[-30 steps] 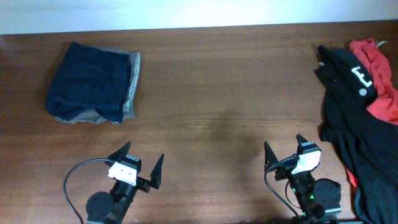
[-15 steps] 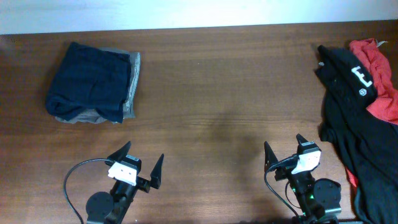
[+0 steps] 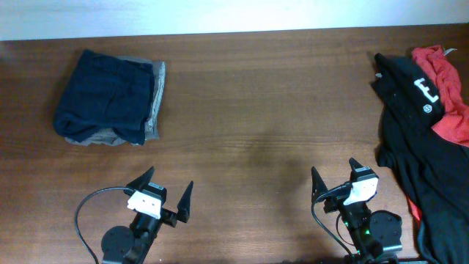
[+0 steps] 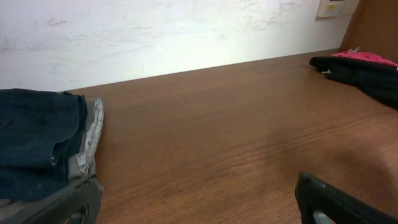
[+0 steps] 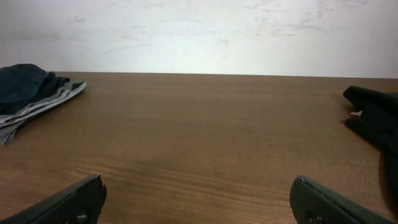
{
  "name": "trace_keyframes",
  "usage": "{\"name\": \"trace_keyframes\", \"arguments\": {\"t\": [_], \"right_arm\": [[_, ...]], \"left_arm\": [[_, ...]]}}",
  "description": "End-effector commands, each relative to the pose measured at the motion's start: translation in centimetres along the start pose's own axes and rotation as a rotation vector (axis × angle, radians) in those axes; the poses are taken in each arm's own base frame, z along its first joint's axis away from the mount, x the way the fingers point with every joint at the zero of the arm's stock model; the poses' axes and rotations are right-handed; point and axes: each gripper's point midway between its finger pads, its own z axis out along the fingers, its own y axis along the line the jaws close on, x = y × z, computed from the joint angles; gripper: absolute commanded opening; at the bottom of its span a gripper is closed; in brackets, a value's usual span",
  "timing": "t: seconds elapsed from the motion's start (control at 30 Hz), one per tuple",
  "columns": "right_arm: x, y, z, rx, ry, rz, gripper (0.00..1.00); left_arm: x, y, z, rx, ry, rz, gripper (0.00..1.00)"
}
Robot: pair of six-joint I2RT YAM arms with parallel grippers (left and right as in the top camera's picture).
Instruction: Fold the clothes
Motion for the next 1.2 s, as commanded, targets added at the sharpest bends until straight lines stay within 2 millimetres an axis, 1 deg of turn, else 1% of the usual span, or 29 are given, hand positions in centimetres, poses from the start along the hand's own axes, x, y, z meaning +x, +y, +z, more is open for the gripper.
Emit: {"name": "trace_keyframes", "arguments": {"t": [0.0,1.1,1.17], "right_arm": [[0.21,-0.08,0.01,0.001,0.001,0.014,0.99],[0.16,-0.07,0.01,0.0,-0.001,0.014,0.99],[0.19,0.25,0.01,-0.018,0.001,0.015,0.99]], "left_arm": [[0.33,-0.28,0.08,0.016,-0.002,0.002,0.99],[0.35,-0.28,0.08,0.016,-0.002,0.002,1.0],[-0.22,-0.26,0.07,0.014,-0.025,0.007,0.99]]}}
